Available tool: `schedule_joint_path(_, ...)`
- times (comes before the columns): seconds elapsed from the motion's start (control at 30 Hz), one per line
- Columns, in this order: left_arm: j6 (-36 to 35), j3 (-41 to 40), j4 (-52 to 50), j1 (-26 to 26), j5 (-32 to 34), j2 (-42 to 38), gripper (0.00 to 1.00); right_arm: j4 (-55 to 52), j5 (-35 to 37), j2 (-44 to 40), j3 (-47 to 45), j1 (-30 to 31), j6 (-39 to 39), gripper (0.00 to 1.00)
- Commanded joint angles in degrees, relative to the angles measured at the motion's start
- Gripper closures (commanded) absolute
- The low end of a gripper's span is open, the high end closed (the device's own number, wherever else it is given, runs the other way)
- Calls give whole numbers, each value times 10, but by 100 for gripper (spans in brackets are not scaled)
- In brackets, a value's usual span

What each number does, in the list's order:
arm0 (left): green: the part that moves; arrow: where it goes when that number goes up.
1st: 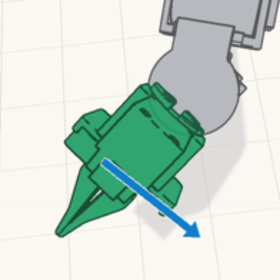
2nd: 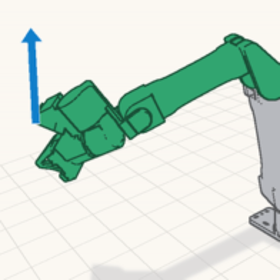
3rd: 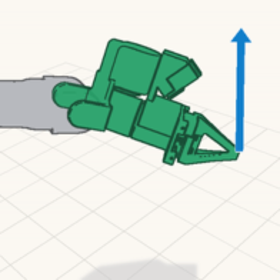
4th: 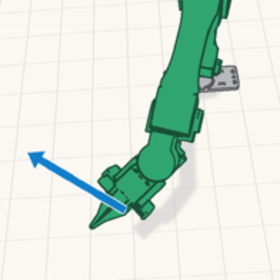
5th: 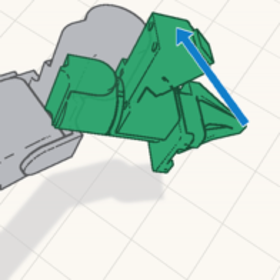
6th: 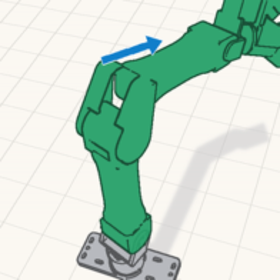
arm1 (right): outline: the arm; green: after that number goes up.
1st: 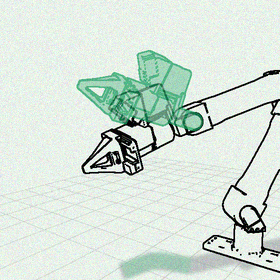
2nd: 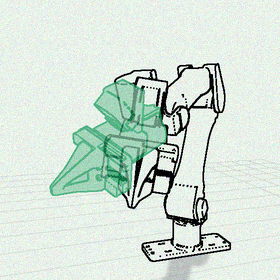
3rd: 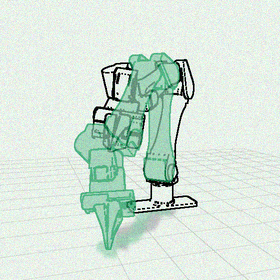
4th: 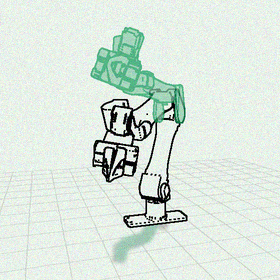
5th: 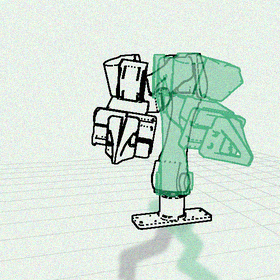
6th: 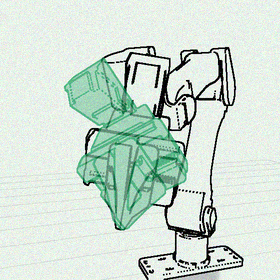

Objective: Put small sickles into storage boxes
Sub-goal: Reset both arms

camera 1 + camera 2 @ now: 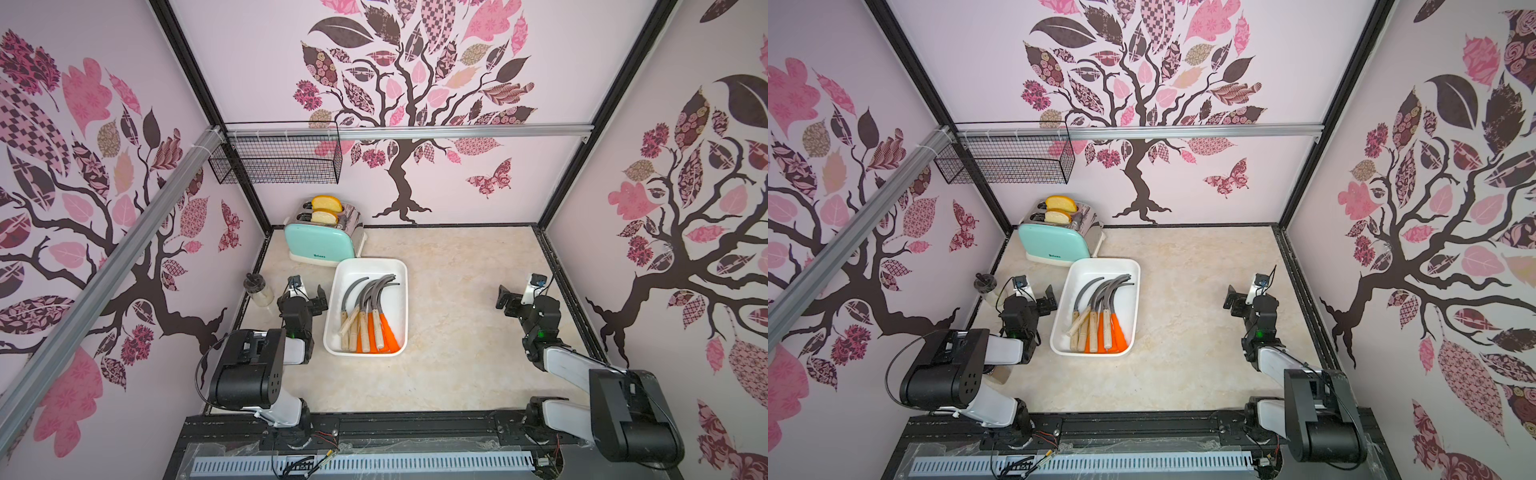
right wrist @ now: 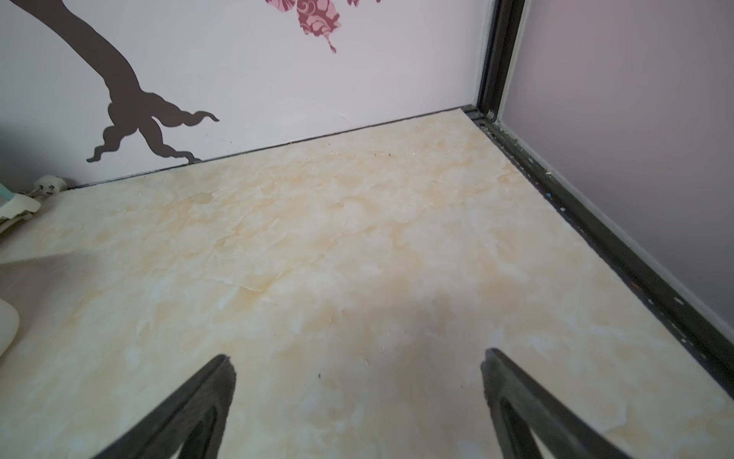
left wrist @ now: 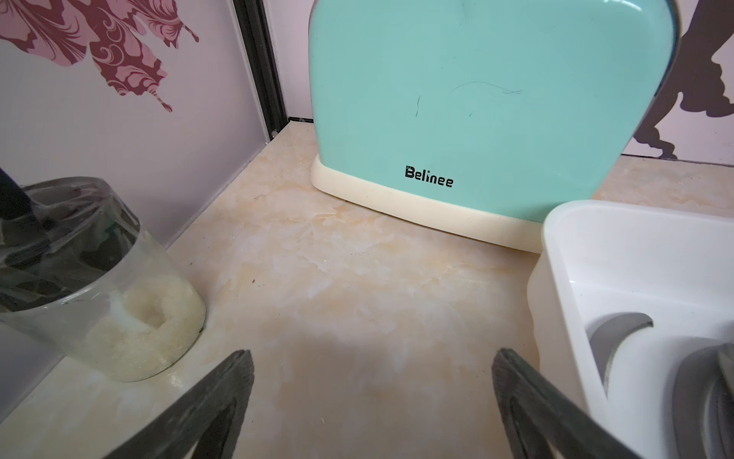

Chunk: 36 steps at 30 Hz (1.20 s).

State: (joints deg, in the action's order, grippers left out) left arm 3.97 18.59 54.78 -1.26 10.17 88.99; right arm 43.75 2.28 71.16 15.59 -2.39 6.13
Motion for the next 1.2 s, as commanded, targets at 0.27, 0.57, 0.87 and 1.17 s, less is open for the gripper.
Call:
schedule_joint_path(0.27,9,11,-14,-6,5,-2,2,285,-24,141,-49,-7,9,0)
schedule_joint_path(0.57,-8,30,-45,4,2,1,2,250,-60,178,-10,1,-15,0)
schedule_joint_path(0.87,-11,34,-52,5,-9,1,2,225,-46,172,-1,9,-20,0)
schedule_joint_path(1.17,-12,34,-52,5,-9,1,2,224,-43,173,0,10,-20,1)
